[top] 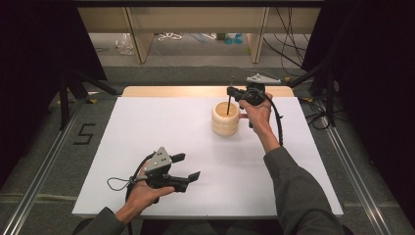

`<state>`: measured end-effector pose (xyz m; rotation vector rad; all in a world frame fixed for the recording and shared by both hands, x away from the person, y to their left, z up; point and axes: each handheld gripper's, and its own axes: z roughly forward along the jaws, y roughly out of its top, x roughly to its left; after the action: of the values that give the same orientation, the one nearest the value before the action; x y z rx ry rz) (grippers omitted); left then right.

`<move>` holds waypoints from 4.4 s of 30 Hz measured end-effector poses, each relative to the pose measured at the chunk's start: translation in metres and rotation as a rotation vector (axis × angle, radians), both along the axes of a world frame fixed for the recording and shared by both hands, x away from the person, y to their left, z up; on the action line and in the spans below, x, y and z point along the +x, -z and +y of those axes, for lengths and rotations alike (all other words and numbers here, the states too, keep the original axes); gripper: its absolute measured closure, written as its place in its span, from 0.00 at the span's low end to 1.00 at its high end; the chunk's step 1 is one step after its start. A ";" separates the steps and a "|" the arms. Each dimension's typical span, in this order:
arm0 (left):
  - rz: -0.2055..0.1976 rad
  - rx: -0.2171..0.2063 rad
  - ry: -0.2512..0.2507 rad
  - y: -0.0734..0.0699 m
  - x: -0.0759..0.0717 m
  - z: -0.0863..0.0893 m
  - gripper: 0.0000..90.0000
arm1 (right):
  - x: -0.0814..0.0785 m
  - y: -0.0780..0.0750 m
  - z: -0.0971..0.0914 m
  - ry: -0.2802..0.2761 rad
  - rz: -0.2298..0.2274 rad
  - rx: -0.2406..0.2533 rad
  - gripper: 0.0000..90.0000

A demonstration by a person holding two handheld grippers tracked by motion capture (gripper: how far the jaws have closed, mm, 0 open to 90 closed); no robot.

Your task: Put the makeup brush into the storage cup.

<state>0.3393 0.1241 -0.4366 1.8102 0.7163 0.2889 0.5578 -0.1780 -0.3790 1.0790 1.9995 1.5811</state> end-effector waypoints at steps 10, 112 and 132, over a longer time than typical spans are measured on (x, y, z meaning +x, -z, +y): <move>-0.006 0.003 -0.001 0.000 0.001 0.001 0.20 | 0.001 0.006 0.005 -0.004 0.018 -0.012 0.95; 0.000 -0.019 -0.040 -0.001 0.003 0.004 0.20 | -0.117 0.001 -0.004 -0.045 -0.046 -0.110 0.23; -0.005 -0.032 -0.042 -0.002 0.002 0.005 0.20 | -0.149 0.011 -0.018 -0.051 -0.045 -0.069 0.21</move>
<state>0.3413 0.1287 -0.4347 1.7656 0.7524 0.3086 0.4084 -0.1960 -0.3905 0.9653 2.0507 1.5356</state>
